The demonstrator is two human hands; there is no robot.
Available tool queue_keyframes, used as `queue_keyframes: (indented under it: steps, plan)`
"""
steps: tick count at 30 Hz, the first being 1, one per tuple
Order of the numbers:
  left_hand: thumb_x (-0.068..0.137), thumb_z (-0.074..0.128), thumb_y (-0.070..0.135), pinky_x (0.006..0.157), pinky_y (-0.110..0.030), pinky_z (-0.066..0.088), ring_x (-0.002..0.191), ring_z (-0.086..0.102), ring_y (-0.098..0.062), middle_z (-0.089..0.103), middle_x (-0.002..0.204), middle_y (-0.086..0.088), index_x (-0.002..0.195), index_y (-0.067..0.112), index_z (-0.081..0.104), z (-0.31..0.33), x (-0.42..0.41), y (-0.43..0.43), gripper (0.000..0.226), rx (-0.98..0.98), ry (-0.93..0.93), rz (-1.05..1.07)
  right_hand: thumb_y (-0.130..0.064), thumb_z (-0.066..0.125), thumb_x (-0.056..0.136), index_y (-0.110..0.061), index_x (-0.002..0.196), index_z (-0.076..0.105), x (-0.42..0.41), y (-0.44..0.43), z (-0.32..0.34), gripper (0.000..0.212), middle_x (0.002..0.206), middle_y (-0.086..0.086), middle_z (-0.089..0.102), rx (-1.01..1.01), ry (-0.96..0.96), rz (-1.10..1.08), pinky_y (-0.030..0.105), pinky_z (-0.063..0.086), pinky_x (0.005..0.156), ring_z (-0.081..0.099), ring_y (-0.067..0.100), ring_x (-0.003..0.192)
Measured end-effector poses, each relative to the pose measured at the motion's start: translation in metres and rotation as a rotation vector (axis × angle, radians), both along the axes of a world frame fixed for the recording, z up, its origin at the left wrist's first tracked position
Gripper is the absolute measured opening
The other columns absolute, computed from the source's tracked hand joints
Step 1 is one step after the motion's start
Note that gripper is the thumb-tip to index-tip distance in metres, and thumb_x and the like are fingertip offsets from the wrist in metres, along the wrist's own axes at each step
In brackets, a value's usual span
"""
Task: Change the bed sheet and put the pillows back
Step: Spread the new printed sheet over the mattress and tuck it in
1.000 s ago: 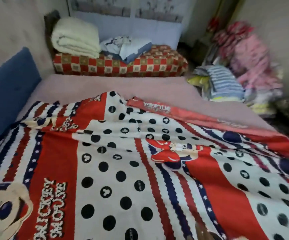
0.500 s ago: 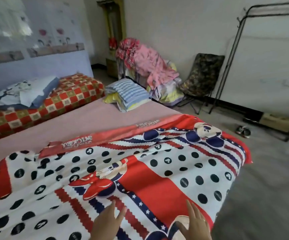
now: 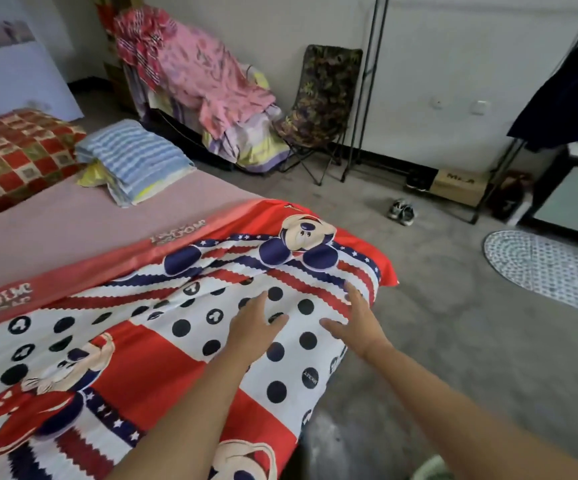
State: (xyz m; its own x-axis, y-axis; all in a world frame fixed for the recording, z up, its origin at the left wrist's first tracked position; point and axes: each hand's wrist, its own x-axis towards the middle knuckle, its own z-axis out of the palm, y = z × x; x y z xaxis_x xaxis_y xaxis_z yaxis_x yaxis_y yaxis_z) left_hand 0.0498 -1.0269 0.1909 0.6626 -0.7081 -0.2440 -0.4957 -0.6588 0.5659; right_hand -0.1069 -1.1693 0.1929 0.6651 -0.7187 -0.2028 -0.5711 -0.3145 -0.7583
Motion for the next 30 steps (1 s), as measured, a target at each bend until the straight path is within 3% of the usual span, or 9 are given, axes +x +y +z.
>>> queue_keyframes:
  steps: [7, 10, 14, 18, 24, 30]
  plan:
    - [0.094, 0.058, 0.041, 0.112, -0.039, 0.034, 0.141, 0.035, -0.023, 0.033, 0.155, -0.003, 0.152, 0.019, 0.025, 0.013, 0.014, -0.136, 0.07, 0.039, -0.055, -0.076, -0.029, 0.077, 0.075, -0.019, 0.15, 0.024, -0.001, -0.13, 0.004, 0.093, 0.146, 0.002, 0.04, 0.113, -0.082, -0.108, 0.04, 0.04, 0.108, 0.042, 0.022, 0.133]
    - [0.093, 0.06, 0.039, 0.105, -0.036, 0.039, 0.134, 0.043, -0.023, 0.041, 0.149, 0.001, 0.15, 0.019, 0.03, 0.012, 0.034, -0.206, 0.068, 0.01, -0.054, -0.083, -0.023, 0.079, 0.076, -0.019, 0.148, 0.025, 0.012, -0.199, 0.006, 0.09, 0.14, 0.0, 0.042, 0.16, -0.141, -0.106, 0.021, 0.045, 0.098, 0.046, 0.019, 0.126]
    - [0.086, 0.061, 0.051, 0.104, -0.04, 0.041, 0.13, 0.048, -0.023, 0.051, 0.141, 0.0, 0.143, 0.018, 0.041, 0.003, 0.073, -0.314, 0.069, -0.075, -0.042, -0.051, -0.025, 0.082, 0.074, -0.019, 0.151, 0.02, 0.039, -0.301, 0.015, 0.099, 0.142, 0.005, 0.039, 0.181, -0.177, -0.111, 0.031, 0.039, 0.106, 0.044, 0.018, 0.127]
    - [0.091, 0.062, 0.041, 0.113, -0.036, 0.029, 0.14, 0.035, -0.024, 0.039, 0.152, -0.008, 0.15, 0.013, 0.032, 0.012, 0.092, -0.424, 0.072, -0.065, -0.041, -0.062, -0.015, 0.08, 0.076, -0.014, 0.15, 0.023, 0.063, -0.4, 0.034, 0.093, 0.138, 0.012, 0.041, 0.19, -0.212, -0.137, 0.023, 0.039, 0.094, 0.046, 0.016, 0.113]
    - [0.093, 0.058, 0.043, 0.115, -0.035, 0.026, 0.143, 0.031, -0.023, 0.032, 0.156, -0.007, 0.153, 0.017, 0.025, 0.025, 0.115, -0.575, 0.073, -0.063, -0.098, -0.118, -0.012, 0.076, 0.08, -0.012, 0.15, 0.023, 0.097, -0.535, 0.045, 0.088, 0.136, 0.011, 0.042, 0.197, -0.26, -0.124, 0.016, 0.035, 0.085, 0.045, 0.012, 0.11]
    - [0.092, 0.058, 0.047, 0.114, -0.032, 0.025, 0.142, 0.032, -0.023, 0.034, 0.155, -0.01, 0.153, 0.014, 0.024, 0.014, 0.154, -0.682, 0.076, -0.038, -0.082, 0.033, -0.015, 0.075, 0.081, -0.012, 0.149, 0.023, 0.15, -0.668, 0.035, 0.086, 0.13, 0.006, 0.041, 0.216, -0.22, 0.043, 0.01, 0.037, 0.076, 0.045, 0.01, 0.104]
